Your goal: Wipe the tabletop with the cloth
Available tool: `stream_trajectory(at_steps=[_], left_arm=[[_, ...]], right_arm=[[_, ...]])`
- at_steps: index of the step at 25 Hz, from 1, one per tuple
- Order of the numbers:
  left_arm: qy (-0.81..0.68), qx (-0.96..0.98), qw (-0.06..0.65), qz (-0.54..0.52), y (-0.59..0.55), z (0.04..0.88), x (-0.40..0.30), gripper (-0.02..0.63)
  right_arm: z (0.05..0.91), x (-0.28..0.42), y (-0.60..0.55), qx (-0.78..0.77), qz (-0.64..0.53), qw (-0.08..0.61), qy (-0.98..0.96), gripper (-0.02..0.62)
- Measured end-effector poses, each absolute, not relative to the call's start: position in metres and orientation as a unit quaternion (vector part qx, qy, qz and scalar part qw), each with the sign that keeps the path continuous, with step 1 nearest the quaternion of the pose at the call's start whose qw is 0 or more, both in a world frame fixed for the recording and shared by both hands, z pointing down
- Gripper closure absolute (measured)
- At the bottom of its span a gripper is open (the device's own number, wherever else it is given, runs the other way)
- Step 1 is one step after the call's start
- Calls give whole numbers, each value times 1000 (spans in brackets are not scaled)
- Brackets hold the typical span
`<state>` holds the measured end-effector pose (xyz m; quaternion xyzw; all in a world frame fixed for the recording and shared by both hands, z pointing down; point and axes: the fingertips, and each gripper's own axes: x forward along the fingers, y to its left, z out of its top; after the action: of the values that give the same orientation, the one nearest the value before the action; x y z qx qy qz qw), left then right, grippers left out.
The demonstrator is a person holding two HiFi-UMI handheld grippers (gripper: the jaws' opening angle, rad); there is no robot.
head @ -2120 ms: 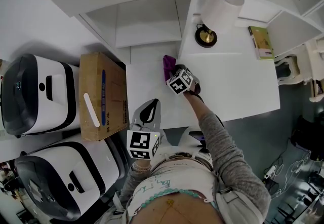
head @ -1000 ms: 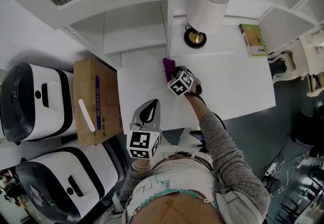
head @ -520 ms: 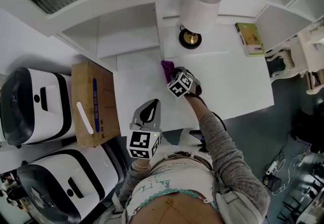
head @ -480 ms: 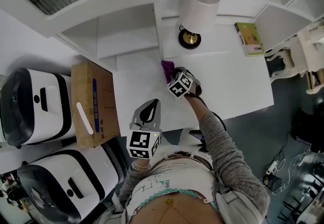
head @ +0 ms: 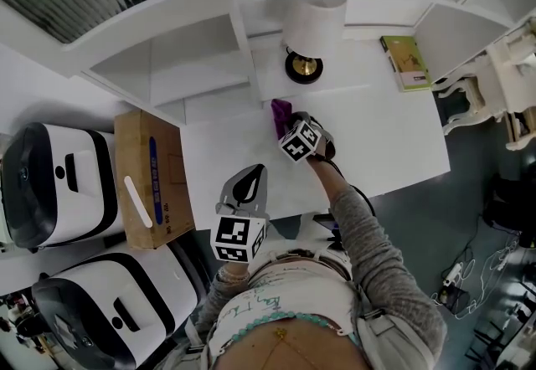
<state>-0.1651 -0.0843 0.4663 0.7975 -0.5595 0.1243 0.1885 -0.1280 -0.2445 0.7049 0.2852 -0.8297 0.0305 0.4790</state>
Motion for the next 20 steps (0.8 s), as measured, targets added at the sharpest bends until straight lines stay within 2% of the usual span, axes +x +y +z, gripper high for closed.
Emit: stream_trajectory(at_steps=[20], left_arm=[[-532, 815, 187, 135, -104, 469, -121, 604]], right_arm=[[707, -71, -267, 303, 49, 483, -820, 511]])
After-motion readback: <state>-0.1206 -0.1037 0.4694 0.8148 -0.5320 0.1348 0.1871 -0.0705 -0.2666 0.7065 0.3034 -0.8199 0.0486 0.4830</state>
